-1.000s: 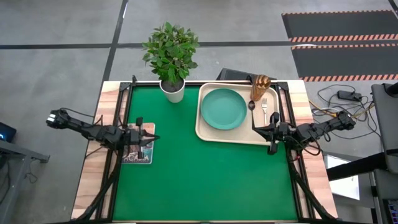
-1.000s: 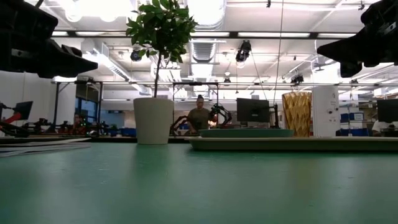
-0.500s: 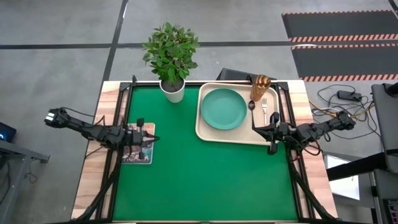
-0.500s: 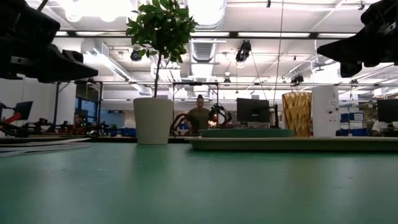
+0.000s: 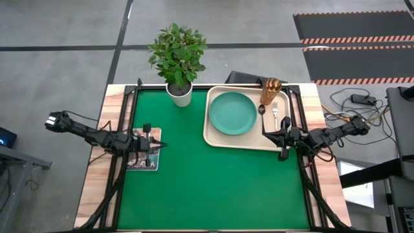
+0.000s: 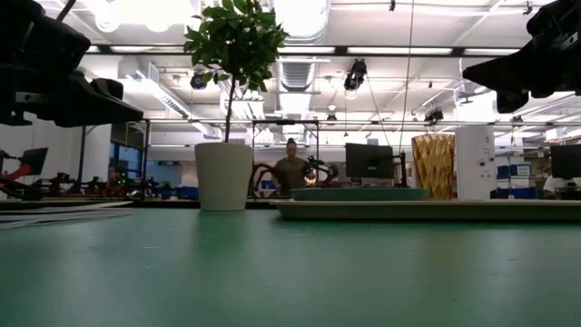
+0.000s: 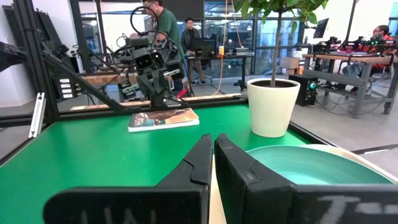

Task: Pick and place plate/cup/fork/spoon on tray
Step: Return to Home Position

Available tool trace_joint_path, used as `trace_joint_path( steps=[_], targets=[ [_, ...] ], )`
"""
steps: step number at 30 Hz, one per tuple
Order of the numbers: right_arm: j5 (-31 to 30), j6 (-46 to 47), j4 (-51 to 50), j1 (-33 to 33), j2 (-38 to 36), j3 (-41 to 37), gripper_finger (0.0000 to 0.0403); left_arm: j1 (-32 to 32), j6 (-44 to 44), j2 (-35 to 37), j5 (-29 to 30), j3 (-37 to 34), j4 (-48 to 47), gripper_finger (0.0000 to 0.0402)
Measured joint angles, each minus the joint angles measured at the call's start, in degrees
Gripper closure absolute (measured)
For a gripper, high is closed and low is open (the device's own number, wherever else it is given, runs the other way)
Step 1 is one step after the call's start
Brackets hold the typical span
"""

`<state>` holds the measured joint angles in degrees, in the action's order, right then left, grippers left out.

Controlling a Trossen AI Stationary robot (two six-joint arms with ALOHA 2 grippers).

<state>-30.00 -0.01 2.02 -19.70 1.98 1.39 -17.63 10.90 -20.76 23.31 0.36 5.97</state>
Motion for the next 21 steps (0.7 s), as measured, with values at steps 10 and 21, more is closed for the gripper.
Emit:
trace_joint_path(
  steps=[10, 21],
  targets=[
    [0.0, 0.0, 0.0, 0.0, 0.0, 0.0, 0.0394, 0.0, 0.0, -1.4, 0.0, 0.0, 0.0, 0.0402],
    [0.0, 0.0, 0.0, 0.0, 0.0, 0.0, 0.0394, 0.0, 0.0, -2.6, 0.0, 0.0, 0.0, 0.0402]
  ],
)
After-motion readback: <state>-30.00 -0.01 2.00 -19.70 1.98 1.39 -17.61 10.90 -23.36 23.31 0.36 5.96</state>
